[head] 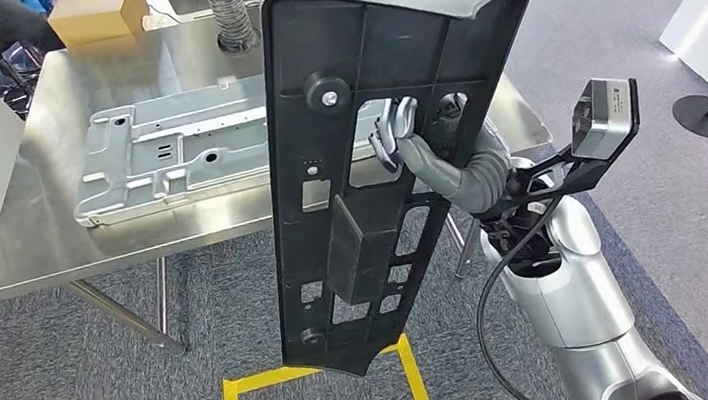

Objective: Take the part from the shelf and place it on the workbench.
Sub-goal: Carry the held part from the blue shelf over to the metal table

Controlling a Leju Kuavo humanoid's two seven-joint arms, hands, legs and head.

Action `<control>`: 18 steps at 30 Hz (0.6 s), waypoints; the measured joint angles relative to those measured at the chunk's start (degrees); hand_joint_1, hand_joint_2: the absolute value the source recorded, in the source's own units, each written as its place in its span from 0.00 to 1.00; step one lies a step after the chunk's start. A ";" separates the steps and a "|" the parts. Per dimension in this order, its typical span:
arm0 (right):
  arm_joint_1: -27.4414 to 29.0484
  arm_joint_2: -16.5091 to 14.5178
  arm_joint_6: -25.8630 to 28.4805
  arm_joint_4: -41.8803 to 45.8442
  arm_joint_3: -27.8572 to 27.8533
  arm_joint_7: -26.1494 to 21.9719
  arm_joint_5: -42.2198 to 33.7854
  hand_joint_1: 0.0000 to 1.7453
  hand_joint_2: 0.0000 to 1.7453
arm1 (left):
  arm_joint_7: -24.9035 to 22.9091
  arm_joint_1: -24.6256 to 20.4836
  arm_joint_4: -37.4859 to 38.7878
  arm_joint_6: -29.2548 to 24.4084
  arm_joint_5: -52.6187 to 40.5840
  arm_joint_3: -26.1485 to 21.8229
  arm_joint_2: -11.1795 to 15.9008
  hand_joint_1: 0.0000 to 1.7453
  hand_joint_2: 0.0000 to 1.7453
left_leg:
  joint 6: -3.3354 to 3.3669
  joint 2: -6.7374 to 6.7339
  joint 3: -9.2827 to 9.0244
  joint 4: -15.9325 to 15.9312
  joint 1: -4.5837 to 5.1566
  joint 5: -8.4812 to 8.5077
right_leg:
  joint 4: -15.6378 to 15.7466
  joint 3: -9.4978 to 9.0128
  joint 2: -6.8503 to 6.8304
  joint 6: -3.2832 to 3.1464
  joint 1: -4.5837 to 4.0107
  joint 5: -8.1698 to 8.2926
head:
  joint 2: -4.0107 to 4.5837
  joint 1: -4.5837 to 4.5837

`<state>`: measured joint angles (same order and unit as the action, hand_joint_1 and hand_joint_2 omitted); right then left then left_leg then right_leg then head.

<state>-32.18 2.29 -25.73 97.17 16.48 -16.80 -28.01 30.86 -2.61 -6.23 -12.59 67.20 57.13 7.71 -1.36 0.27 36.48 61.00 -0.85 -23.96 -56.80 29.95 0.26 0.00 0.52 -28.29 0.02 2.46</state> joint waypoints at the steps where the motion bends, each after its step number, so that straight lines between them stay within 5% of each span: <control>1: 0.00 0.00 -0.02 0.00 -0.02 0.03 -0.07 1.00 1.00 | 0.00 0.01 0.00 0.00 0.00 0.00 0.01 0.00 1.00 | 0.24 0.02 -0.71 -1.76 0.10 0.41 | -0.05 -0.15 0.05 0.31 -0.08 -0.31 | 0.00 -0.02; 6: -0.41 0.00 -0.18 0.38 -0.42 0.25 -0.21 1.00 1.00 | 0.22 0.06 0.00 0.06 0.01 0.00 0.01 0.00 1.00 | 2.12 0.13 -1.71 -2.98 0.11 -0.71 | -2.23 0.65 -0.02 1.80 0.06 -2.17 | -0.01 -0.27; 9: -1.27 0.00 -0.01 0.78 -0.80 0.48 -0.16 1.00 1.00 | 0.36 -0.11 0.00 0.23 0.01 -0.03 0.01 0.00 1.00 | 2.87 0.13 -2.43 -3.10 0.21 -1.39 | -13.82 7.51 -0.06 2.17 0.18 -6.06 | 0.00 -0.49; 11: -1.41 -0.02 0.20 1.05 -0.87 0.73 0.04 1.00 1.00 | 0.37 -0.09 0.00 0.31 0.01 -0.08 0.00 0.00 1.00 | 3.00 0.21 -3.11 -3.07 0.38 -1.99 | -17.88 11.15 -0.06 2.07 0.16 -5.54 | 0.00 -0.53; 12: -1.49 -0.05 0.31 1.24 -0.87 0.90 0.20 1.00 1.00 | 0.37 -0.04 0.00 0.35 0.01 -0.09 -0.02 0.00 1.00 | 2.99 0.29 -3.64 -3.07 0.48 -2.36 | -16.39 11.25 -0.06 1.81 0.09 -3.43 | 0.00 -0.55; 15: -2.37 -0.36 0.95 1.83 -0.87 1.71 0.61 1.00 1.00 | 0.38 -0.03 0.01 0.45 0.01 -0.13 -0.27 0.00 1.00 | 2.73 0.52 -5.18 -3.10 0.84 -3.59 | -5.06 7.63 -0.14 0.34 -0.53 4.02 | 0.00 -0.53; 18: -3.76 -0.84 2.11 2.08 -0.84 2.81 0.66 1.00 1.00 | 0.42 -0.13 0.02 0.50 0.01 -0.29 -0.49 0.00 1.00 | 1.93 0.45 -5.58 -3.26 0.92 -4.31 | -1.33 6.21 -0.23 -0.27 -1.01 4.53 | 0.00 -0.46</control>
<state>-35.94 1.45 -23.62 99.25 15.64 -13.99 -27.35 31.28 -2.73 -6.21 -12.09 67.21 56.84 7.22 0.57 0.72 30.90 57.74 0.07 -28.26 -58.13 36.15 0.02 -0.27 -0.49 -23.76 0.02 2.00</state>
